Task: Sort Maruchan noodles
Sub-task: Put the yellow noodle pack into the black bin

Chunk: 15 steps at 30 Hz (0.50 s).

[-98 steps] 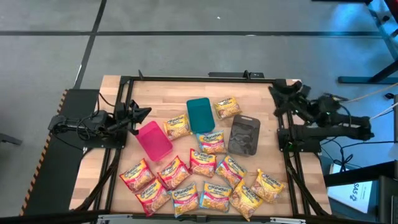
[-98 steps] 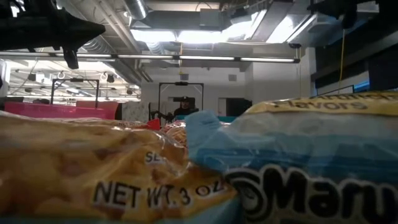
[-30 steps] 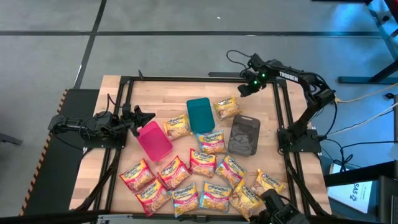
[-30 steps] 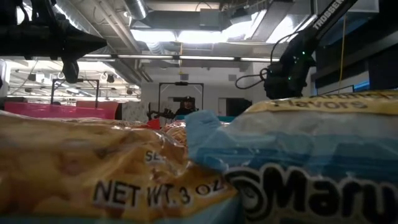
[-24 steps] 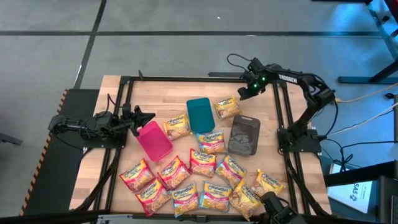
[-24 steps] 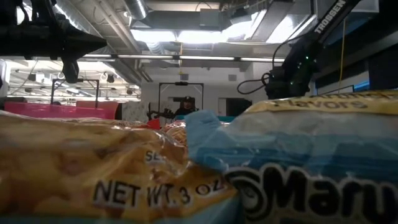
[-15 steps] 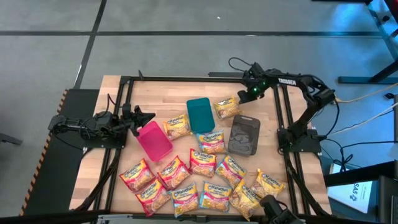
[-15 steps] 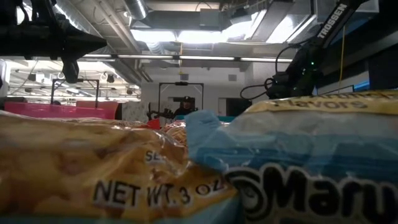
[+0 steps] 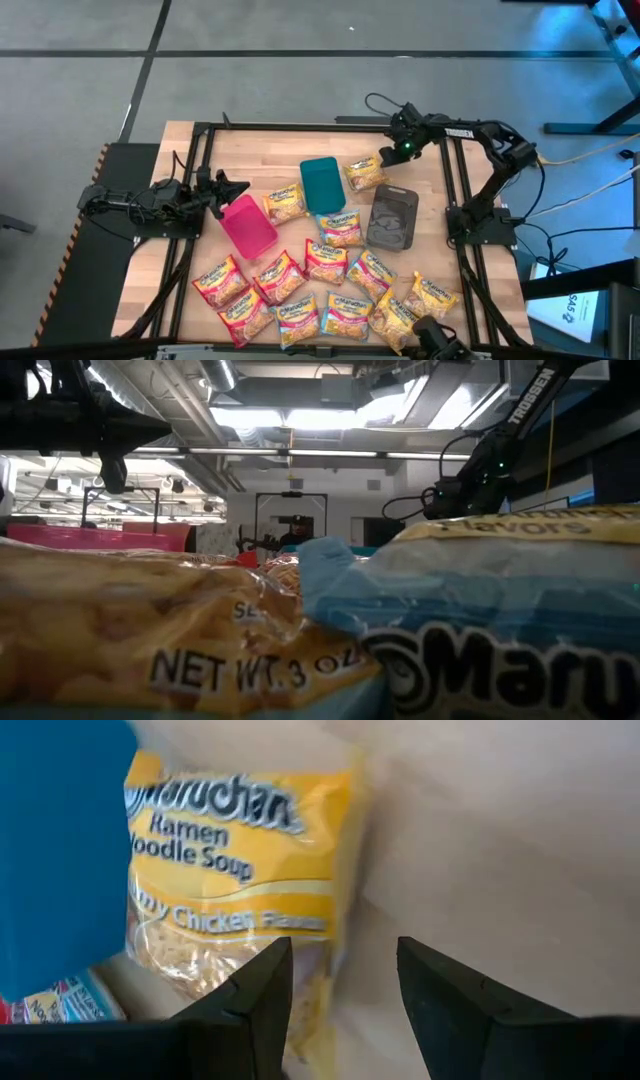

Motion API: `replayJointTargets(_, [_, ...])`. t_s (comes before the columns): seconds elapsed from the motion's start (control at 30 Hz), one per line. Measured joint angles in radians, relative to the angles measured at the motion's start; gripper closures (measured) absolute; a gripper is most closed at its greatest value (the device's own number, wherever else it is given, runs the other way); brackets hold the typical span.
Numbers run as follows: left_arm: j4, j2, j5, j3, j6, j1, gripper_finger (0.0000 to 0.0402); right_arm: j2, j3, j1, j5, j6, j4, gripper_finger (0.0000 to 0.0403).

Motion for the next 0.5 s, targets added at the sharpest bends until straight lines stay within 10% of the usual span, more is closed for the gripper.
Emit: replayJointTargets(0.5, [0.000, 0.000, 0.009, 0.000, -0.027, -0.001, 0.0399, 0.093, 0.002, 0.098, -0.020, 0.053, 0.129, 0.0249])
